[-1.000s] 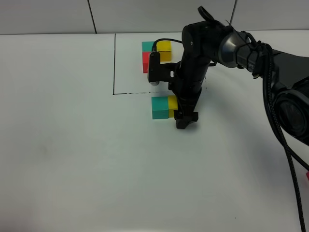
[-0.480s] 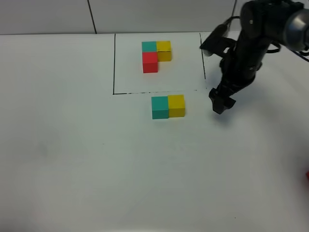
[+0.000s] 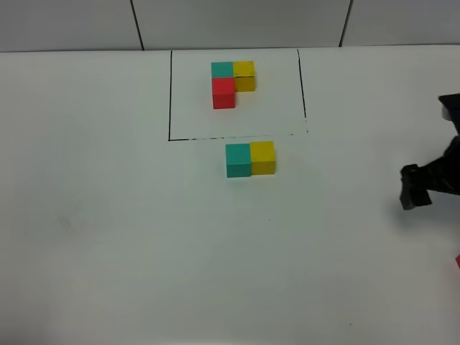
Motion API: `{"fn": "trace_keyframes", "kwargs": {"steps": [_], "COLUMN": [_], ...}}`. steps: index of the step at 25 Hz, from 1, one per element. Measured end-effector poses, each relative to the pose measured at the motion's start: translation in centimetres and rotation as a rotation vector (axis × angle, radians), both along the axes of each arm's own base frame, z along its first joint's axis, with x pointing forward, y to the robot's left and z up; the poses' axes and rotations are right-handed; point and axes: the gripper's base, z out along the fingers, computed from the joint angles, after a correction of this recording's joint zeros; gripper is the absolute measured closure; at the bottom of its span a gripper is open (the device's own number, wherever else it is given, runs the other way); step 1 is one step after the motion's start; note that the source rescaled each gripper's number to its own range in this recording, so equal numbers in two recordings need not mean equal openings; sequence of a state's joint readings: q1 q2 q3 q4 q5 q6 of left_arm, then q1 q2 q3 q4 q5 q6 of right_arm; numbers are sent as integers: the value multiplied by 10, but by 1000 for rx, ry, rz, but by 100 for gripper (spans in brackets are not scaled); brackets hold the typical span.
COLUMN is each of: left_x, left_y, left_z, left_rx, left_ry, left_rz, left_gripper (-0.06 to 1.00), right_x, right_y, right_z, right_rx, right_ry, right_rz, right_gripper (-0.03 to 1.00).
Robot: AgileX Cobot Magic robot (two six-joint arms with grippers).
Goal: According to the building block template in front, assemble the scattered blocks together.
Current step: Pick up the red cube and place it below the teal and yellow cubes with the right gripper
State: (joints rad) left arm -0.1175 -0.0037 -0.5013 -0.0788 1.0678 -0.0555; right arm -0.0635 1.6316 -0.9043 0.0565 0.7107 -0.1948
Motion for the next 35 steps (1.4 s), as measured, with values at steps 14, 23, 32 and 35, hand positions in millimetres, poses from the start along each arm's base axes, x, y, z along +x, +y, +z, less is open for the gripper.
{"fn": "trace_keyframes", "kwargs": {"steps": [14, 23, 32, 35], "left_x": [0, 0, 0, 0], "left_y": [0, 0, 0, 0], "left_z": [0, 0, 0, 0], "left_rx": [0, 2, 2, 2], "left_ry": [0, 0, 0, 0], "left_rz": [0, -1, -1, -1], "left_gripper": [20, 20, 20, 20], "right_x": [-59, -59, -56, -55], "right_y": [-26, -33, -38, -38], "right_z": [-21, -30, -37, -39], "right_rx": [-4, -14, -22, -22], "right_ry": [191, 164, 158, 164], "right_rz": [-103, -121, -107, -103], "right_gripper": [4, 4, 5, 5]}}
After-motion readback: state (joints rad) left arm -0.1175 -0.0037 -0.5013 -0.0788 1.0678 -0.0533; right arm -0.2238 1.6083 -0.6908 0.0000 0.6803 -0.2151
